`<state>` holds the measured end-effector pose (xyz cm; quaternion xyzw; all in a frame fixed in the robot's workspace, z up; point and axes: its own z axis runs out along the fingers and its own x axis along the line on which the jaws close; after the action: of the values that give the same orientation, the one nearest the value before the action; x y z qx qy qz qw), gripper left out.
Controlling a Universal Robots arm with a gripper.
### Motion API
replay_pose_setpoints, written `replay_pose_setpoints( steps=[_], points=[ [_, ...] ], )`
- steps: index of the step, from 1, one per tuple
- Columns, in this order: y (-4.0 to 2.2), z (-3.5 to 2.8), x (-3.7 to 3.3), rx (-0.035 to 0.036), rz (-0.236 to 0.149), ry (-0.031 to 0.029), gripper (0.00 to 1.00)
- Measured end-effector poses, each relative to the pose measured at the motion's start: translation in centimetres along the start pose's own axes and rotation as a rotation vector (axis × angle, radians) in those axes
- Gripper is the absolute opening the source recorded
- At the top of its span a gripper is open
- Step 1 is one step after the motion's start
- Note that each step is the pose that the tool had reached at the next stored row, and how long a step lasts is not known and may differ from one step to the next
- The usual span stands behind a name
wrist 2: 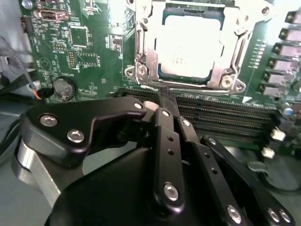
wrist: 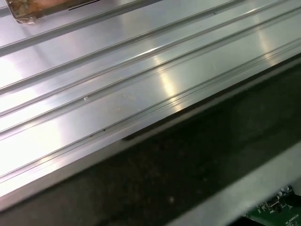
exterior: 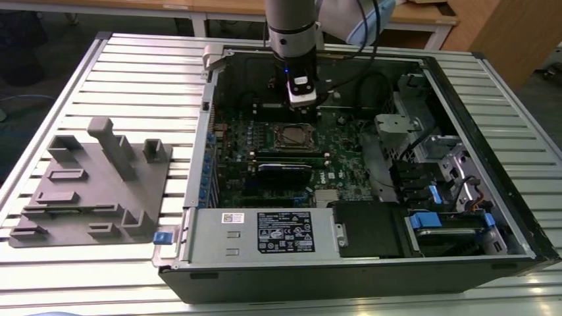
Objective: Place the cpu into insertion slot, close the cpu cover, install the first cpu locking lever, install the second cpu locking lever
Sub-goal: 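Install the first cpu locking lever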
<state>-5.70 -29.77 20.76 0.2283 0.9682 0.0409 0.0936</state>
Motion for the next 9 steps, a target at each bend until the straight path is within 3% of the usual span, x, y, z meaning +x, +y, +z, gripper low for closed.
replay_pose_setpoints(
  steps=[6, 9],
  points=[
    [0.11, -0.92, -0.15, 0.0062, 0.001, 0.0116, 0.11],
    [0.12, -0.95, -0.16, 0.0064, 0.001, 0.0121, 0.11]
  ],
)
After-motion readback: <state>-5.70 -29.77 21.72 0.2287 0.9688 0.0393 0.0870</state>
